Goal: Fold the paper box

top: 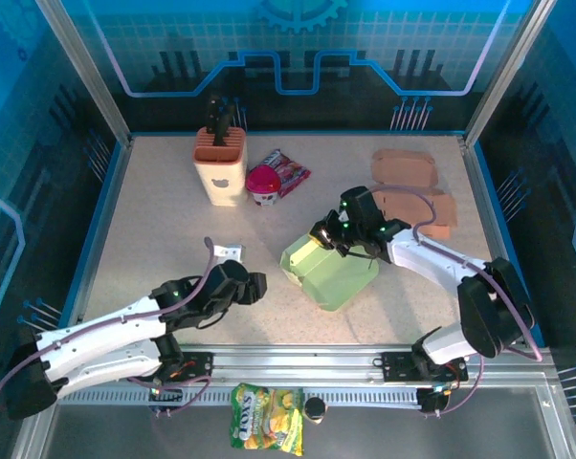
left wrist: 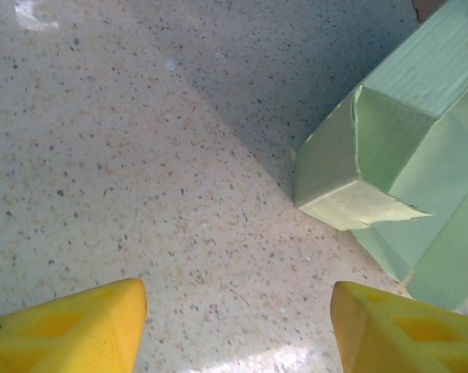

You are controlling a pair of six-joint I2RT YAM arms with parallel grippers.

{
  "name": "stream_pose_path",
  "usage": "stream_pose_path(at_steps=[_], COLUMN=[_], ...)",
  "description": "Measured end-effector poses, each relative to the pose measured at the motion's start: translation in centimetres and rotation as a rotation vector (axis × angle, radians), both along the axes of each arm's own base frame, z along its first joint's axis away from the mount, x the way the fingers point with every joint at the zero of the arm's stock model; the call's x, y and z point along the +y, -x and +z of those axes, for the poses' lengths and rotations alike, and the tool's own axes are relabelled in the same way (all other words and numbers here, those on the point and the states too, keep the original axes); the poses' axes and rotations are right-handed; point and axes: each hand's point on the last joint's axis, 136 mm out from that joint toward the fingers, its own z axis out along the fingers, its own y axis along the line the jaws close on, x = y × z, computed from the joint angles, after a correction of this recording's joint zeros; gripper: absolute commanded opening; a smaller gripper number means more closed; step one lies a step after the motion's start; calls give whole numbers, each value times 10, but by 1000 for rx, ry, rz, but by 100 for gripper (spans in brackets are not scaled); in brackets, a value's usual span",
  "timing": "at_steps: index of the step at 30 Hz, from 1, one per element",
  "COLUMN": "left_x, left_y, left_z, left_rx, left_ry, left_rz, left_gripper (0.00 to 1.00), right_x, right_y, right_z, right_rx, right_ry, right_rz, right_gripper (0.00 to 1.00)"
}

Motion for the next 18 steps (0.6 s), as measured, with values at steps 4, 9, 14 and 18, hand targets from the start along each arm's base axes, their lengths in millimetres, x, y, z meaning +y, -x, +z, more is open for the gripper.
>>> stream_pose_path(at_steps=[4,9,14,18], left_x=[-4,-15,-22,-27], left_y=[-8,-18,-27,-35], left_z=[-8,-19,-34,-42], left_rx=[-22,-48,-65,-78], left_ry=[-29,-71,-115,-139], left_rz=[-33,-89,-134,-156], left_gripper=[63,60,61,61], right_x=[-3,-3,-1,-2], right_y=[-8,-9,-6,-4], right_z=[-9,-13,-13,-13], right_rx=[-13,-44,-74,-90], right_ry=[-72,-133,-155,-170], right_rz=[24,66,100,109], right_gripper=[0,0,0,0])
